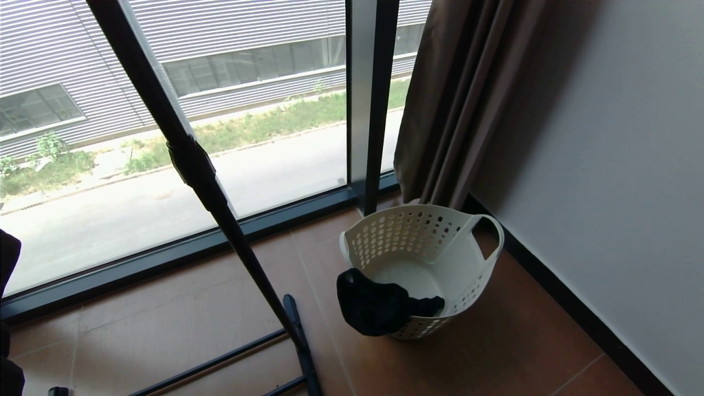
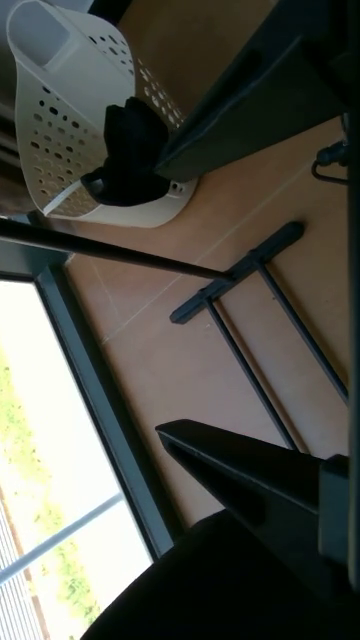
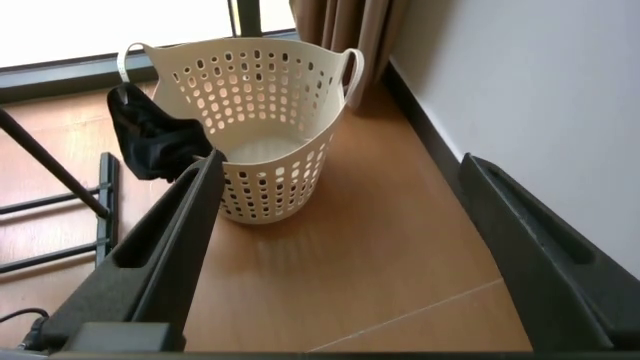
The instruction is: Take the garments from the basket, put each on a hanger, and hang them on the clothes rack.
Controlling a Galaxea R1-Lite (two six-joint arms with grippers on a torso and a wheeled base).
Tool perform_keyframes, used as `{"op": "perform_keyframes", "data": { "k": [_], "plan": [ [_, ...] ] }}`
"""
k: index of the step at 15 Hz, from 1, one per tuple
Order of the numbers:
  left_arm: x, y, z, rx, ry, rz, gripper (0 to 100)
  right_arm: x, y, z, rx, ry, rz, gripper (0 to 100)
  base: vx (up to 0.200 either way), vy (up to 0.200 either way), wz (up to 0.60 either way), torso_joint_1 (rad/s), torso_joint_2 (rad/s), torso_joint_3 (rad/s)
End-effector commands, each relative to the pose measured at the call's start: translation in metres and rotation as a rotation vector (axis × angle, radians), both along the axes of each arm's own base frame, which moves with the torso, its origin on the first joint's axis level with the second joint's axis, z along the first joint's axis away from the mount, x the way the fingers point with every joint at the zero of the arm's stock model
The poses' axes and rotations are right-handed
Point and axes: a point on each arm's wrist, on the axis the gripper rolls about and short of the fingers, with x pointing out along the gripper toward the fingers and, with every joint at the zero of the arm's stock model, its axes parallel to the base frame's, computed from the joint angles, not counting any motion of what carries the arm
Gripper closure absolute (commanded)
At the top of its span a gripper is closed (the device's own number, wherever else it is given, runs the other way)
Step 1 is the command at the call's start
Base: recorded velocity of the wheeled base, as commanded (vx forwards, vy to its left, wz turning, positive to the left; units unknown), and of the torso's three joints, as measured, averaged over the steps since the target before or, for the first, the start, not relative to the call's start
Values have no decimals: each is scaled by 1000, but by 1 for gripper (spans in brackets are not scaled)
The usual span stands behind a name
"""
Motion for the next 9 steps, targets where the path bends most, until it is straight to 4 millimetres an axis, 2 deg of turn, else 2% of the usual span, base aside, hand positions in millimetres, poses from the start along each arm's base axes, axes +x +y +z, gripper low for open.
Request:
{"op": "perform_keyframes", "data": {
  "k": [1,9],
  "plan": [
    [0,0,0,0,3,0,0,0,0,0,0,1,0,0,0,0,0,2,2,-198],
    [0,0,0,2,3,0,0,0,0,0,-2,1,0,0,0,0,0,4,4,-195]
  ]
}}
